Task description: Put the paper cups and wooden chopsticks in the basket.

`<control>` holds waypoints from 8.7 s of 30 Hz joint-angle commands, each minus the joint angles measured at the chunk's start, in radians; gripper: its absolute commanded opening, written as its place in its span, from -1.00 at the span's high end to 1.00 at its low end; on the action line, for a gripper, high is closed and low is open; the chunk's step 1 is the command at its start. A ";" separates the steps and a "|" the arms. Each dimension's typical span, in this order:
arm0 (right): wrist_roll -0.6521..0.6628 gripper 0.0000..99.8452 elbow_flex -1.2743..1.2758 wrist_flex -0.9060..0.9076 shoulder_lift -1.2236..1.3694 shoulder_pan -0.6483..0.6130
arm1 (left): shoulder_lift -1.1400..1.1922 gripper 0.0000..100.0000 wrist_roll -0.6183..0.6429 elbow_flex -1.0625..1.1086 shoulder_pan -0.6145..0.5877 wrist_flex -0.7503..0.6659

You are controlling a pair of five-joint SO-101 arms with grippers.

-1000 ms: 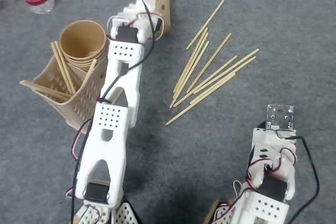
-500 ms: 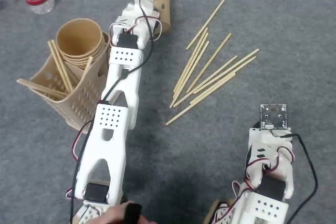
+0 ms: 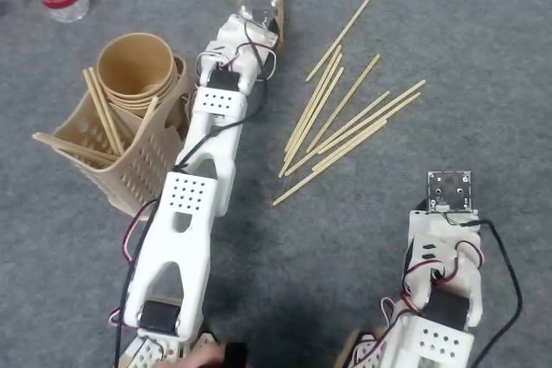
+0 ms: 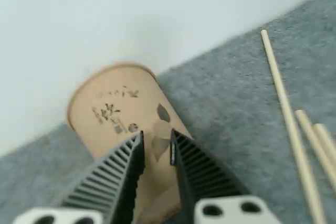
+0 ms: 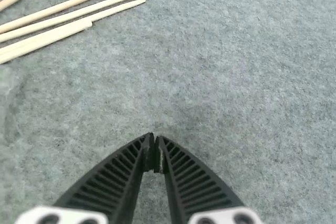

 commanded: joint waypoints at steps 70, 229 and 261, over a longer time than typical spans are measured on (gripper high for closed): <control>0.012 0.97 0.015 -0.022 -0.013 -0.008 | 0.061 0.85 -0.279 -0.337 -0.176 0.658; 0.012 0.97 0.020 -0.018 -0.010 -0.048 | -1.240 0.56 0.241 -0.041 -0.365 1.197; 0.057 0.97 0.020 -0.018 -0.002 -0.085 | -0.680 0.47 0.436 0.561 -0.301 0.601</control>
